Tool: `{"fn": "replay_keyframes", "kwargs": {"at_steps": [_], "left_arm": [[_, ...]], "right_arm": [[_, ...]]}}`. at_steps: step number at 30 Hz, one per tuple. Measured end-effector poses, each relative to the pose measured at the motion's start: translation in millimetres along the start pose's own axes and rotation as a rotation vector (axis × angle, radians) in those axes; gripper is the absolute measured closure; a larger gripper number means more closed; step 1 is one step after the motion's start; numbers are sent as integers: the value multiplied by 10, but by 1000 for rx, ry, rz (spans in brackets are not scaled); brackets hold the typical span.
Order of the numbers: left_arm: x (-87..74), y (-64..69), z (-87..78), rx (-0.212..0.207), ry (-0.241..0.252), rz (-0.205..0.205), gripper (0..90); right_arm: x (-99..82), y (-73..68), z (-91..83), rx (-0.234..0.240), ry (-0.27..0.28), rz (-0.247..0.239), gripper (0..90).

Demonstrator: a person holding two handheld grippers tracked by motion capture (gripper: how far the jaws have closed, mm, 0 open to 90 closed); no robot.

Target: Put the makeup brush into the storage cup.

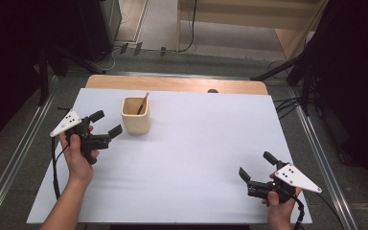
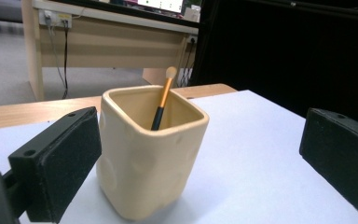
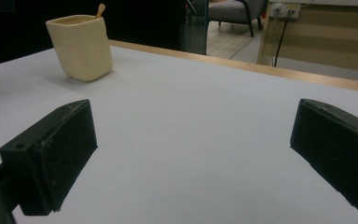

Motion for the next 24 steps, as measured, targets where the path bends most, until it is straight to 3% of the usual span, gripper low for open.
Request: {"fn": "replay_keyframes", "kwargs": {"at_steps": [9, 24], "left_arm": [[-97, 13, -130, 8, -3, 2, 0], [-257, 150, -307, 3, -19, 22, 0]], "right_arm": [[-3, -1, 2, 0, -2, 2, 10], [-10, -2, 23, 2, -6, 1, 10]]}}
Point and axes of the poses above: each handheld gripper's, and its own axes: z roughly forward along the jaws, x roughly out of its top, y roughly to its right, the point moved 5 cm from there along z, roughly forward along the jaws, and after that the axes turned 7 degrees about x, right-handed, at the moved point
